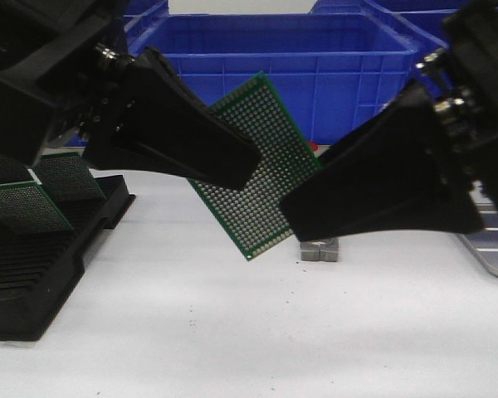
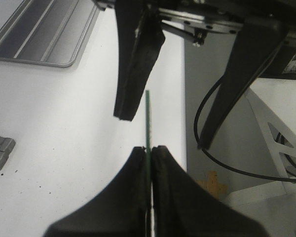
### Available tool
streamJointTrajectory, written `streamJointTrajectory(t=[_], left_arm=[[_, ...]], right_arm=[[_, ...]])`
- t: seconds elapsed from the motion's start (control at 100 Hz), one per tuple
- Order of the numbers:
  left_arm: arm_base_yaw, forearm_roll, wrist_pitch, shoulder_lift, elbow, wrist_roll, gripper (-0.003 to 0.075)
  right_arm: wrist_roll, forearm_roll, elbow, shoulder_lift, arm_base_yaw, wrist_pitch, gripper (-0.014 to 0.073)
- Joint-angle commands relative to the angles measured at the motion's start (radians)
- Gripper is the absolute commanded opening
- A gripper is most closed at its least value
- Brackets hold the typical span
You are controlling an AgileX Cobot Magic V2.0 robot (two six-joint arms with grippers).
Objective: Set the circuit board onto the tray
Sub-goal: 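Bring the right gripper to the held board and grasp its edge, then open the left gripper and carry the board away with the right gripper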
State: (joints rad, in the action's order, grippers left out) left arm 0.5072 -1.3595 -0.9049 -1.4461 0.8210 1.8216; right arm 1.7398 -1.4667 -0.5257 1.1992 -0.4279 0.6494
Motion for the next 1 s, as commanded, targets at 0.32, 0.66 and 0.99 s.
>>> streamJointTrajectory(t=[0.32, 0.66, 0.99], left_arm=[[0.007, -0.066, -0.034, 0.025, 0.025, -0.008, -0.0017], [0.007, -0.066, -0.036, 0.025, 0.025, -0.008, 0.0186], [0.007, -0.066, -0.023, 0.025, 0.025, -0.008, 0.0517]], right_arm=[[0.031, -0.099, -0.086, 0.115, -0.004, 0.079, 0.0031], [0.026, -0.099, -0.086, 0.115, -0.004, 0.109, -0.0069], [-0.345, -0.021, -0.085, 0.115, -0.001, 0.126, -0.0069]])
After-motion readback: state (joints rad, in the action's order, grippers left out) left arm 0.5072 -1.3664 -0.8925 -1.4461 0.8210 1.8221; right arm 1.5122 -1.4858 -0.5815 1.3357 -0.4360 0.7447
